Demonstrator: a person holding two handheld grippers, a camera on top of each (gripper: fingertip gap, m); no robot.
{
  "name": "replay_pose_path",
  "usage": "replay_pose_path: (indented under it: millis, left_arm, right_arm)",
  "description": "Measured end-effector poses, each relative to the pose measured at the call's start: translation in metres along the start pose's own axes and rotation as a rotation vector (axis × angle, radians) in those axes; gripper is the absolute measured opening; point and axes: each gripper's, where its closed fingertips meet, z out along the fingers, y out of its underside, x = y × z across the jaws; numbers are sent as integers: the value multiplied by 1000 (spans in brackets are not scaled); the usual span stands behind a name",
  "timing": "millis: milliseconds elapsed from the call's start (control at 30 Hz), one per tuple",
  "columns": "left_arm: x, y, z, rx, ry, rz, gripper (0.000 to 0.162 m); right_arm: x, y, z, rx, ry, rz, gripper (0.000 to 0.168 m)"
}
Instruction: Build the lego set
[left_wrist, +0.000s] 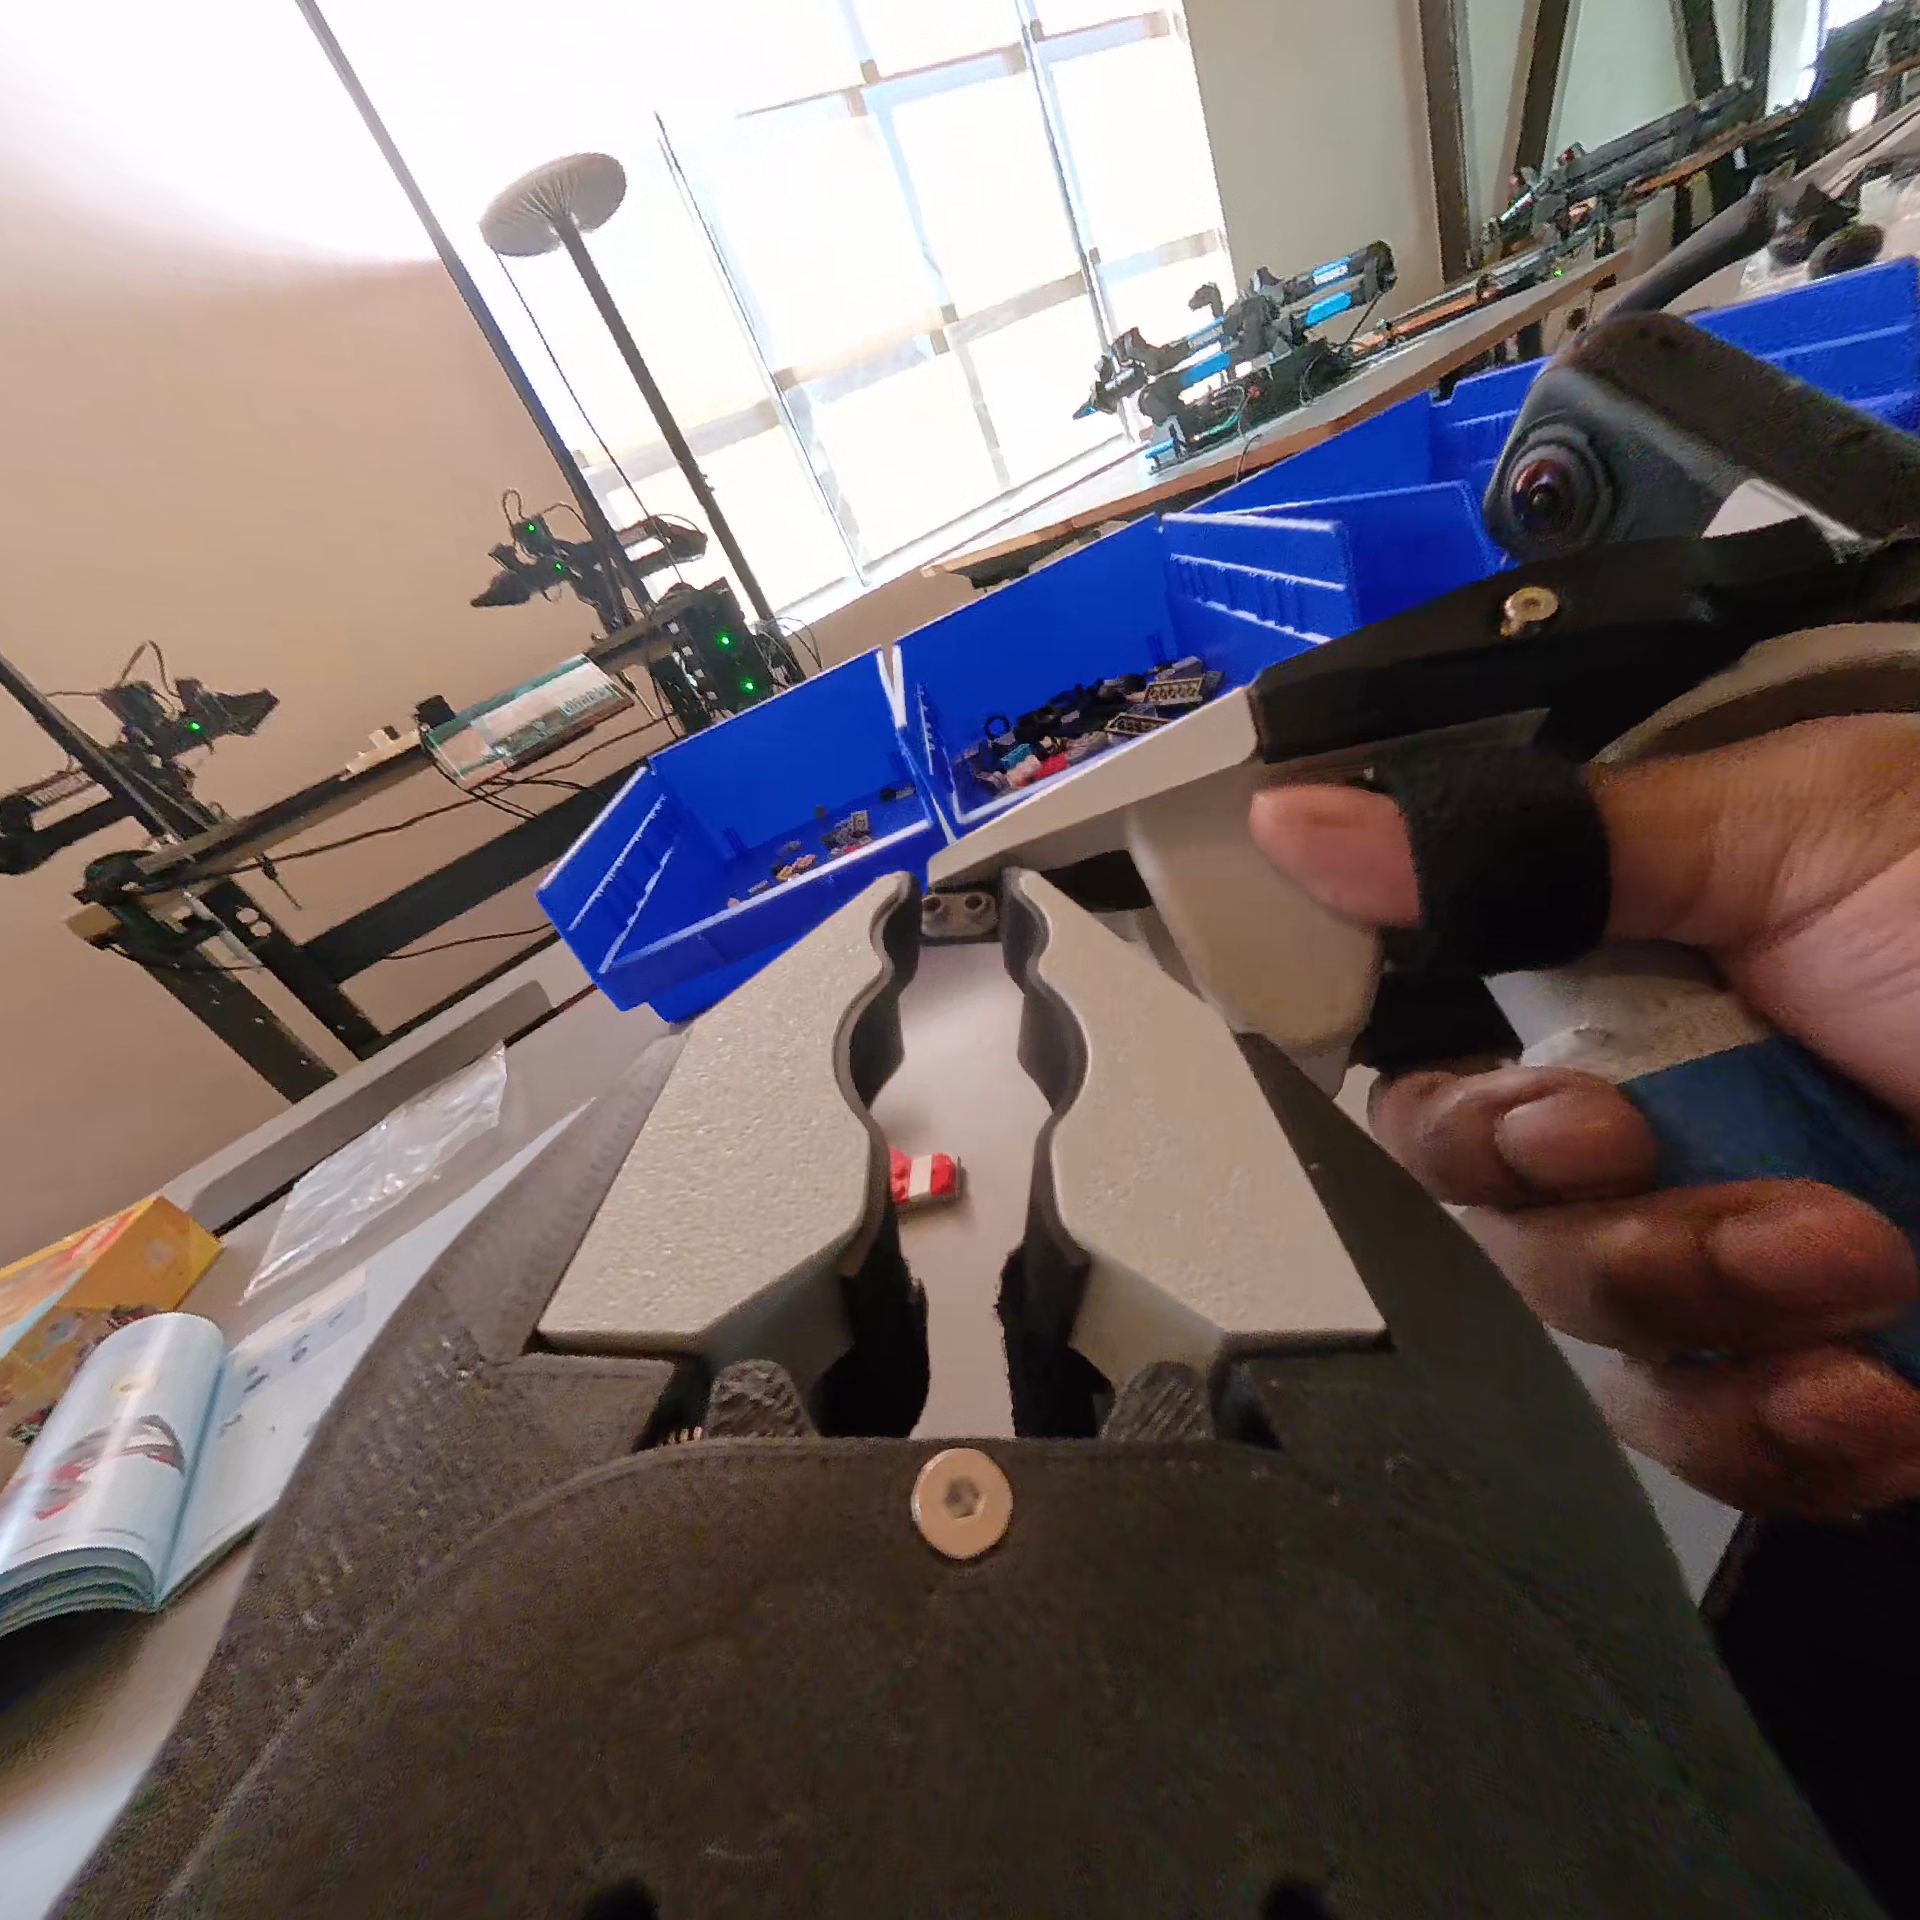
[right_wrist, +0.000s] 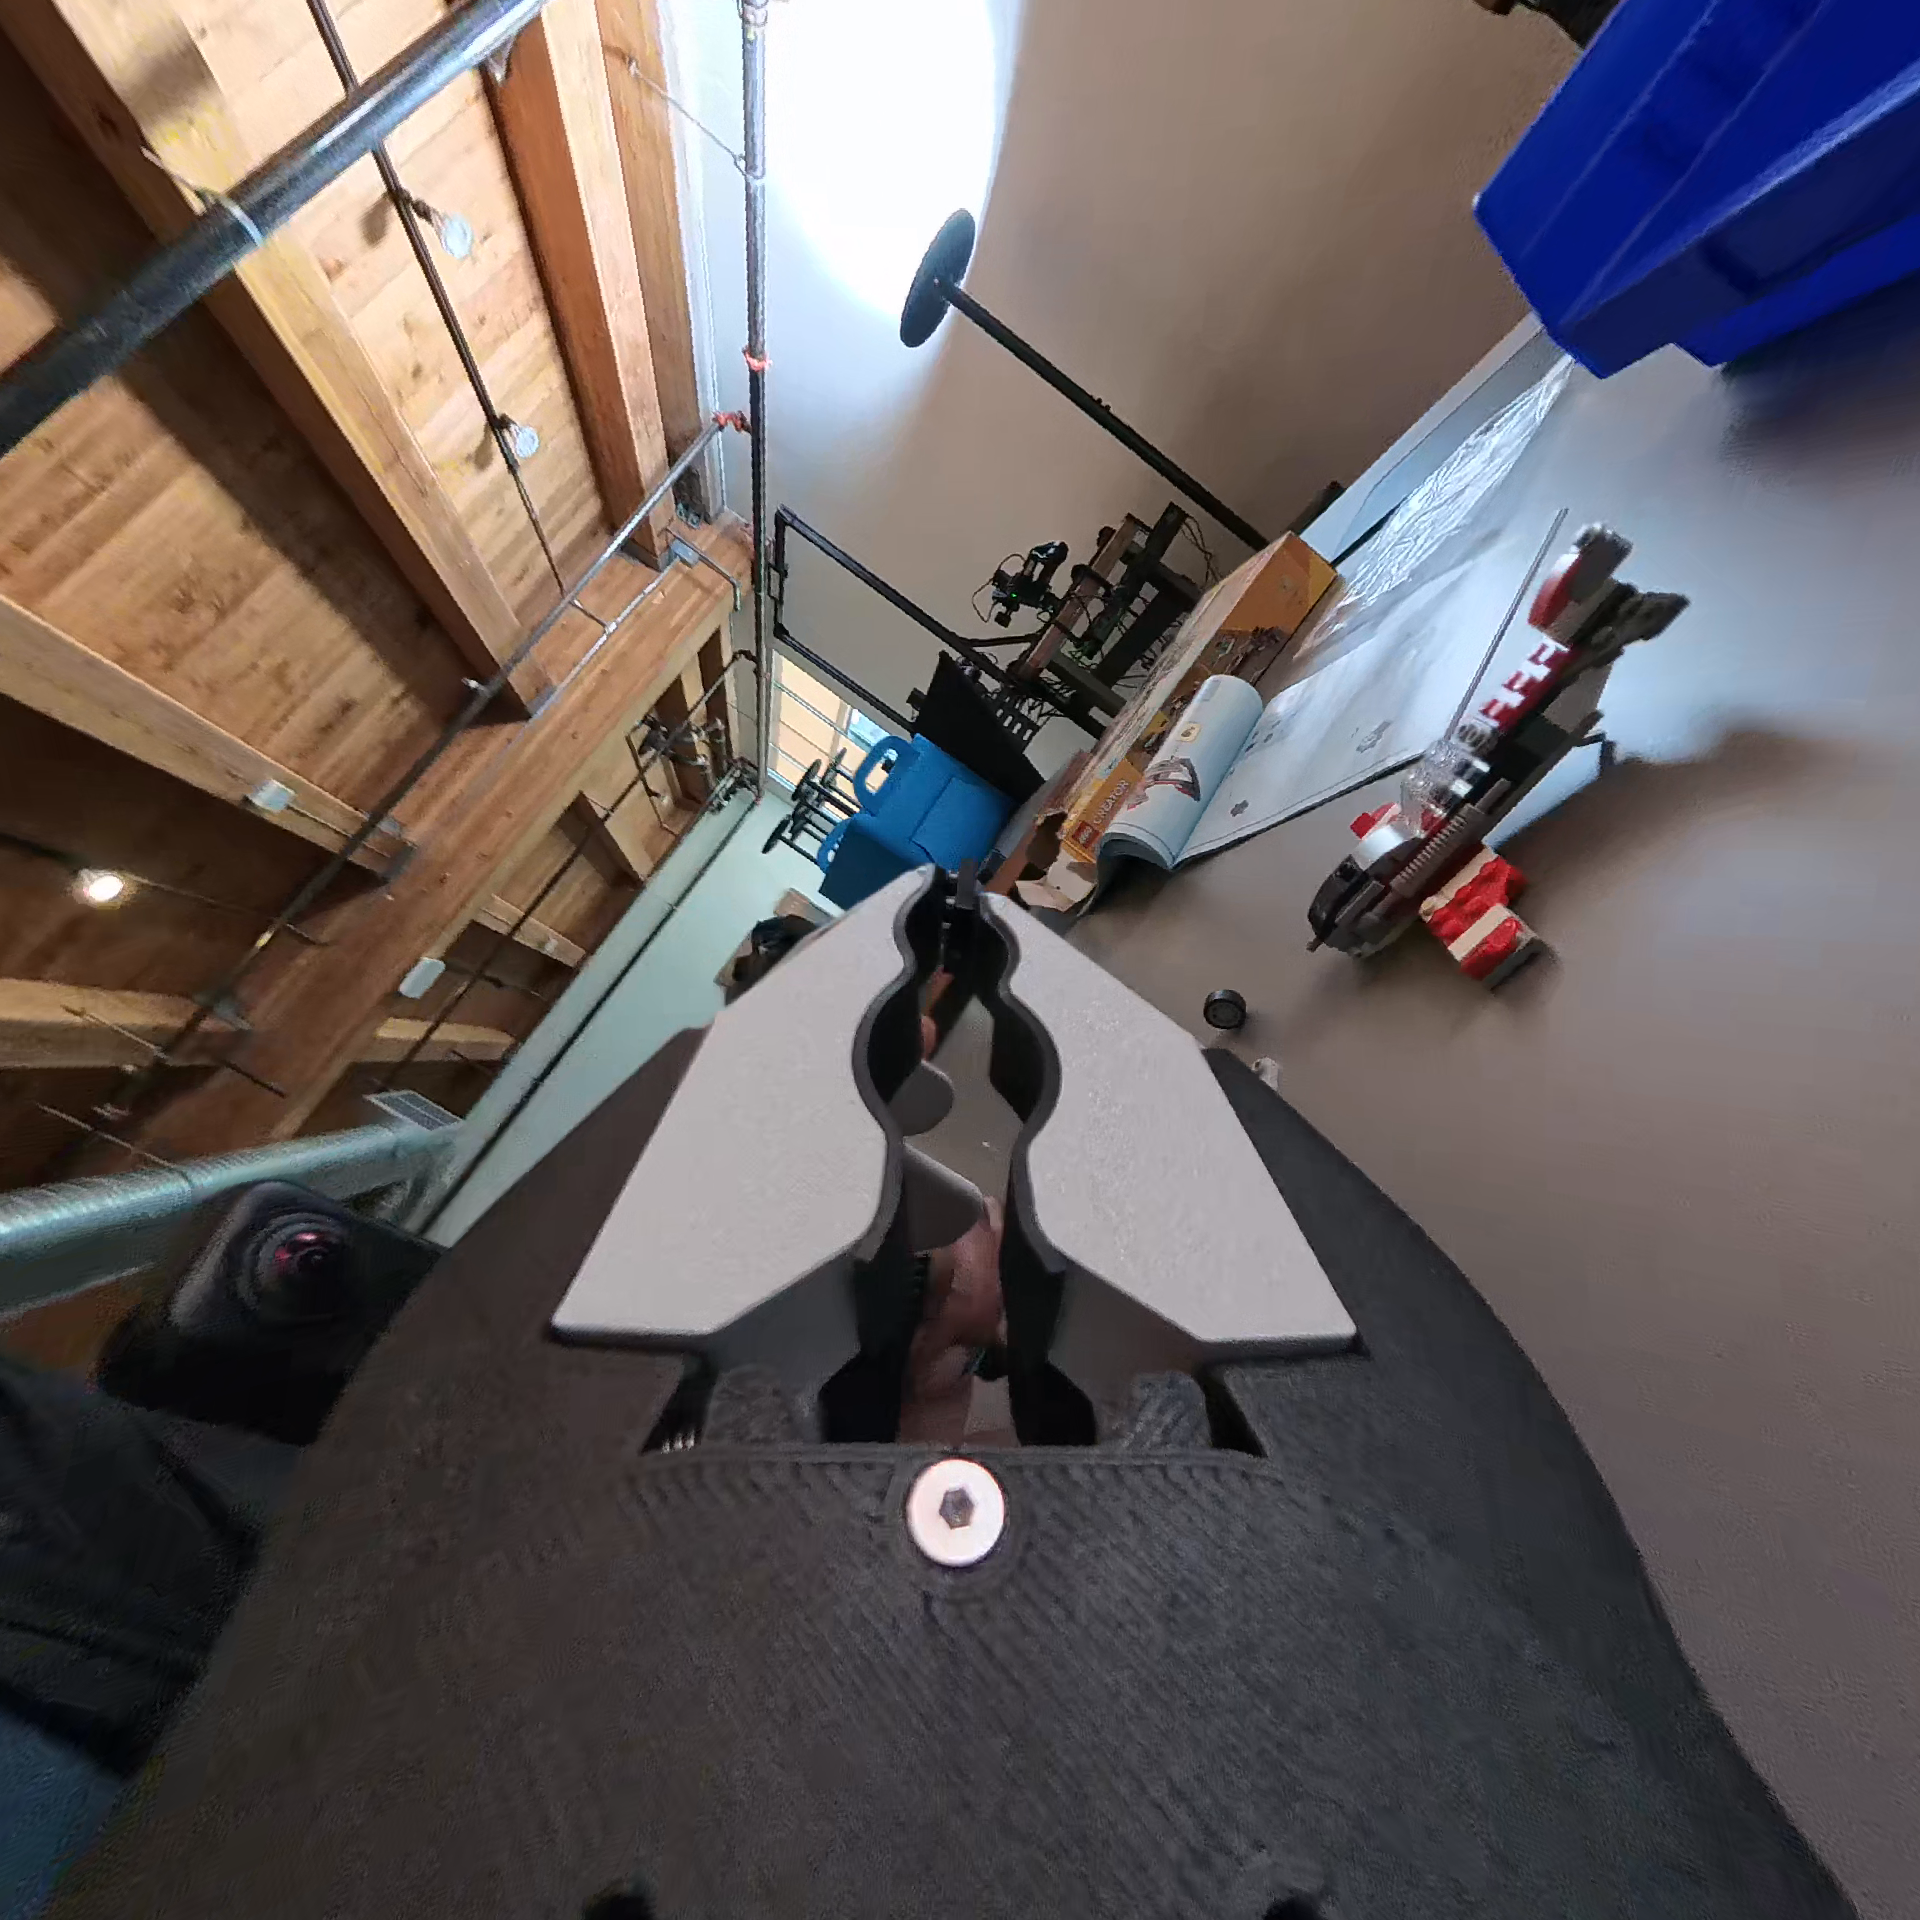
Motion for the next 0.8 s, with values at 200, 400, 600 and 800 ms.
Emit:
replay_pose_path:
  millis: [200, 400, 600, 800]
  left_arm:
    - [1, -1, 0, -2, 20, -49, 15]
    - [-1, -1, 1, 1, 71, -156, 17]
    - [2, -2, 5, -2, 95, -160, 17]
    - [1, -9, 4, 19, 103, -130, 16]
  right_arm:
    - [-1, -1, -1, -5, -9, 3, 4]
    - [-4, -3, 1, -4, -35, 14, 4]
    - [-2, -7, -1, -1, -23, 2, 3]
    - [-11, -10, -3, -22, -43, -67, 4]
